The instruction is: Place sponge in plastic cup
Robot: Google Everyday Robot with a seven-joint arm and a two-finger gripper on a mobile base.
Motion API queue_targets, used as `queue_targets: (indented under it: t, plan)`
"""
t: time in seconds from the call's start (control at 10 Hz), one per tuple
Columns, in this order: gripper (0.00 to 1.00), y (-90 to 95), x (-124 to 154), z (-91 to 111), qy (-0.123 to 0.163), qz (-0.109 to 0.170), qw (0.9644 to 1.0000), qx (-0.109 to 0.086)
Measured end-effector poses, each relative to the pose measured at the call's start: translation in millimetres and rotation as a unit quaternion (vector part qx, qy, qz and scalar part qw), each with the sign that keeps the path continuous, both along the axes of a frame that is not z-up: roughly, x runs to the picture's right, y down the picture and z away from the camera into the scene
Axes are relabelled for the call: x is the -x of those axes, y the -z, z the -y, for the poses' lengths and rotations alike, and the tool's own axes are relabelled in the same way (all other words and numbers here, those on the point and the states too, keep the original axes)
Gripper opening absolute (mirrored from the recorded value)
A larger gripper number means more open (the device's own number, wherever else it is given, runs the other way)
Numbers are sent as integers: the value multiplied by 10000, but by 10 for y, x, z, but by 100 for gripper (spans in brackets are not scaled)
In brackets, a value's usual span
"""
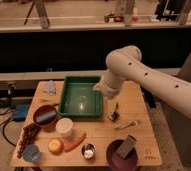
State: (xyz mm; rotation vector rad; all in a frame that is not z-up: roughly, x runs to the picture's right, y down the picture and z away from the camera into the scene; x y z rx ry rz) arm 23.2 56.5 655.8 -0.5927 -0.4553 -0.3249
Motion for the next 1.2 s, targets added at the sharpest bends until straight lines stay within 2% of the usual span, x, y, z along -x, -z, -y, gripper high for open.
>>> queue_targets:
  t: [0.1,0.3,0.6,0.7,0.9,1.1,1.2]
  plan:
    - [80,79,249,46,-64,308,9994,128]
    - [80,218,764,107,-101,703,9971,267]
    - [80,326,1496,115,-96,953,9947,369]
    - [80,313,1742,80,-71,942,9949,367]
    - [80,164,2193,-81,92,680,9974,233]
    - [80,-120,2378,-264,157,382,9991,87]
    - [80,-346,2421,-384,175,157,9997,-18]
